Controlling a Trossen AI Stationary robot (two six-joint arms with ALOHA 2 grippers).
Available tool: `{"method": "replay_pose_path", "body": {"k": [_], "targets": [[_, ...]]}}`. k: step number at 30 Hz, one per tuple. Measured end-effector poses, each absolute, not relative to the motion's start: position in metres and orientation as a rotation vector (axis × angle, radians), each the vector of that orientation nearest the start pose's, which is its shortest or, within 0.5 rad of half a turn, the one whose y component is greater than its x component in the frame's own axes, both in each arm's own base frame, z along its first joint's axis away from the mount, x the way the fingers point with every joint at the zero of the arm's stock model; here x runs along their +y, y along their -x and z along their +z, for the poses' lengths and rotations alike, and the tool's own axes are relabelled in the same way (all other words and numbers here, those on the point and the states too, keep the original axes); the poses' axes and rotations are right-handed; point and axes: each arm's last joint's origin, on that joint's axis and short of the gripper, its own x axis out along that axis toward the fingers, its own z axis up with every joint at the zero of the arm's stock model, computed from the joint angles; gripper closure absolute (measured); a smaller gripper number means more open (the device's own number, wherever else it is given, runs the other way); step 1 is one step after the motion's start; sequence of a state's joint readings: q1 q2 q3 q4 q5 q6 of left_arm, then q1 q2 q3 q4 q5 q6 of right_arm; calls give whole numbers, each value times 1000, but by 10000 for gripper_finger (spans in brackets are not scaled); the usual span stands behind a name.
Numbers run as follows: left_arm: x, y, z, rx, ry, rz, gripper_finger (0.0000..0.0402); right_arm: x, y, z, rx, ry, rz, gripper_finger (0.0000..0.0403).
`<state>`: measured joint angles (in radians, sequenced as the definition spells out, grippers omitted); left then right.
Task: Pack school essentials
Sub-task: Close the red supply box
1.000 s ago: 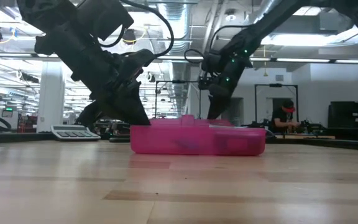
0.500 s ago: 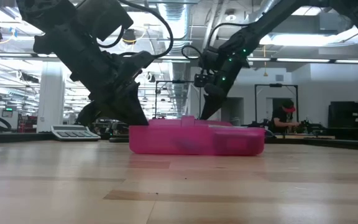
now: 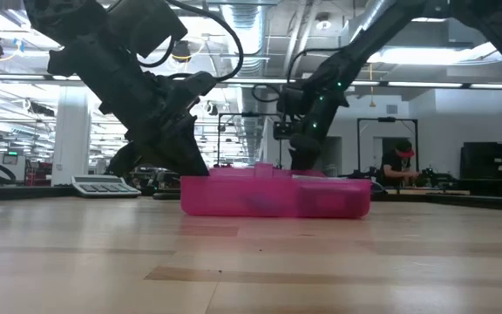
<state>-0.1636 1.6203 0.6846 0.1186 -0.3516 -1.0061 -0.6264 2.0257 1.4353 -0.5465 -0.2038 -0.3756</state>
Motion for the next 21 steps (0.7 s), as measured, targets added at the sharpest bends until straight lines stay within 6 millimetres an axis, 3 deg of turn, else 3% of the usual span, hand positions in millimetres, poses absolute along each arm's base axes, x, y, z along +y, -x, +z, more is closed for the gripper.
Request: {"method": "replay_pose_path", "body": {"k": [9, 21], "targets": [[-37, -290, 136, 614, 738, 555, 401, -217, -344, 188, 1154, -84, -70, 262], [-36, -290, 137, 581, 728, 591, 401, -176, -374, 233, 1155, -15, 74, 262]]}}
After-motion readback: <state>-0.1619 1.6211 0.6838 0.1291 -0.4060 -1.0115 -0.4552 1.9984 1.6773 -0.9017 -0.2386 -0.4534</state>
